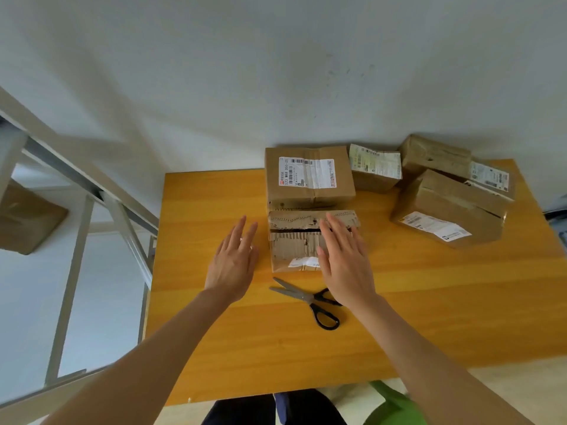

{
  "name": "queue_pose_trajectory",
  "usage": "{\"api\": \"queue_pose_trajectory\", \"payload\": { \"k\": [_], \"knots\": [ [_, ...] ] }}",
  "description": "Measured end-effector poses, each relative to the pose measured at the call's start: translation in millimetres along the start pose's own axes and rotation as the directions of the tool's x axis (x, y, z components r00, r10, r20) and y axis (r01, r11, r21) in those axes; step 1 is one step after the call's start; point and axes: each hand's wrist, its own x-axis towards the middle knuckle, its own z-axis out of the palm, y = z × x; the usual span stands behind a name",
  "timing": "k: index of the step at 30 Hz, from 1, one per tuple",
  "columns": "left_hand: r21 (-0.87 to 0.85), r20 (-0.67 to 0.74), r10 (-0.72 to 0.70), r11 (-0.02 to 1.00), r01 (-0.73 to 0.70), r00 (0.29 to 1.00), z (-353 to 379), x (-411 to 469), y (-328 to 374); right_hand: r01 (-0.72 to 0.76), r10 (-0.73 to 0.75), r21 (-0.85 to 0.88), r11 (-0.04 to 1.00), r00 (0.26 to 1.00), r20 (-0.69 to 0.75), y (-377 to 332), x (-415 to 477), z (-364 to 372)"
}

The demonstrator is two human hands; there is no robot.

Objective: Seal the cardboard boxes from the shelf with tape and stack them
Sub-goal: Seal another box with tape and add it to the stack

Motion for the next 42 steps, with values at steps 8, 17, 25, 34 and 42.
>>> {"api": "queue_pose_trajectory", "payload": {
  "k": [8,17,25,34,42],
  "knots": [
    [0.316,0.309,-0.019,0.945,-0.084,0.951,16,-5,-47,0.148,-0.144,0.020,0.989,0.981,-0.129,-49,-12,20],
    [-0.474,0.228,-0.099,0.858,0.199,0.969,-24,-1,-47,0.096,-0.097,0.190,0.977,0.995,-0.001,-101,7,20],
    [-0.668,0.142,-0.029,0.735,0.117,0.989,-73,11,-30,0.011,0.006,0.271,0.963,0.998,-0.064,-139,45,10],
    [-0.710,0.194,-0.027,0.686,0.160,0.981,-85,15,-28,-0.008,0.091,0.343,0.939,0.970,-0.226,-147,48,4],
    [-0.671,0.178,-0.026,0.728,0.140,0.984,-86,13,-28,-0.355,0.382,0.646,0.676,0.918,0.104,-141,57,-10]
  ]
}}
